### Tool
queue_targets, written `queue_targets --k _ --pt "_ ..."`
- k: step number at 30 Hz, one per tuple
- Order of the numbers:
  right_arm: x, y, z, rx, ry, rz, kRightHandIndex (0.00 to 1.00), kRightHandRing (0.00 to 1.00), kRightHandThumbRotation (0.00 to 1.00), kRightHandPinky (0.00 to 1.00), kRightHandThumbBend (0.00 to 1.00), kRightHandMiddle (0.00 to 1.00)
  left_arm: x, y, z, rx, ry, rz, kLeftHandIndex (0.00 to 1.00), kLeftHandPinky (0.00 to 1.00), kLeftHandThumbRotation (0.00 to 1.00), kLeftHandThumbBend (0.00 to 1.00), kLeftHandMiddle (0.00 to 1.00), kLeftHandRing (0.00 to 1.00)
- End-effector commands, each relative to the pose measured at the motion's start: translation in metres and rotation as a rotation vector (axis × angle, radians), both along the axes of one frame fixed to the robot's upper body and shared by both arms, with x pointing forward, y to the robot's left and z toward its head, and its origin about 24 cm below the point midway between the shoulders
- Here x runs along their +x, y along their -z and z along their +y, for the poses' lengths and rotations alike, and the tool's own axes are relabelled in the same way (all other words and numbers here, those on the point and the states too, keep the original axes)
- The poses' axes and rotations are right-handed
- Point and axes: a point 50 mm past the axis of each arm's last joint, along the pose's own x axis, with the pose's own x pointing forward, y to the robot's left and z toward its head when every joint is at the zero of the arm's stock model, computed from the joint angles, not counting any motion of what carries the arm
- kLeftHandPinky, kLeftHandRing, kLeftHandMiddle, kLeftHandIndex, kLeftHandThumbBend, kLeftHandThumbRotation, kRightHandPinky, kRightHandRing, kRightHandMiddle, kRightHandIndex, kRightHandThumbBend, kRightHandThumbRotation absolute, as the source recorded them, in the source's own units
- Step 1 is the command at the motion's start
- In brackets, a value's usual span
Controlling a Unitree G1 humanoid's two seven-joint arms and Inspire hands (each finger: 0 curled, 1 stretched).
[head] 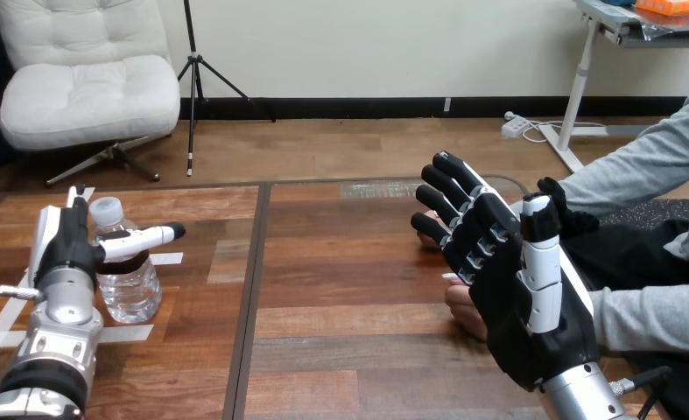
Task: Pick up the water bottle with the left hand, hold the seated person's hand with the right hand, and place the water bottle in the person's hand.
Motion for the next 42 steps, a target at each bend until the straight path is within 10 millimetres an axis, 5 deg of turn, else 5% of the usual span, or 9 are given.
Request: queue_targets --k 1,21,42 --pt "0.008 -0.021 0.0 0.0 -0.006 -0.098 0.92 0.95 1.0 0.92 0.74 0.94 0.019 -0.035 0.003 0.067 0.018 -0.08 1.0 0.94 0.23 0.95 1.0 1.0" --pt "0.009 -0.022 0.001 0.0 -0.008 -0.101 0.92 0.95 1.0 0.92 0.74 0.94 0.021 -0.039 0.005 0.128 0.006 -0.023 0.97 0.9 0.26 0.94 0.99 0.98" --pt "0.007 -0.022 0.002 -0.002 -0.003 -0.094 0.92 0.95 1.0 0.92 0.75 0.94 0.026 -0.048 0.006 0.22 0.042 0.08 0.93 0.76 0.27 0.94 0.91 0.89"
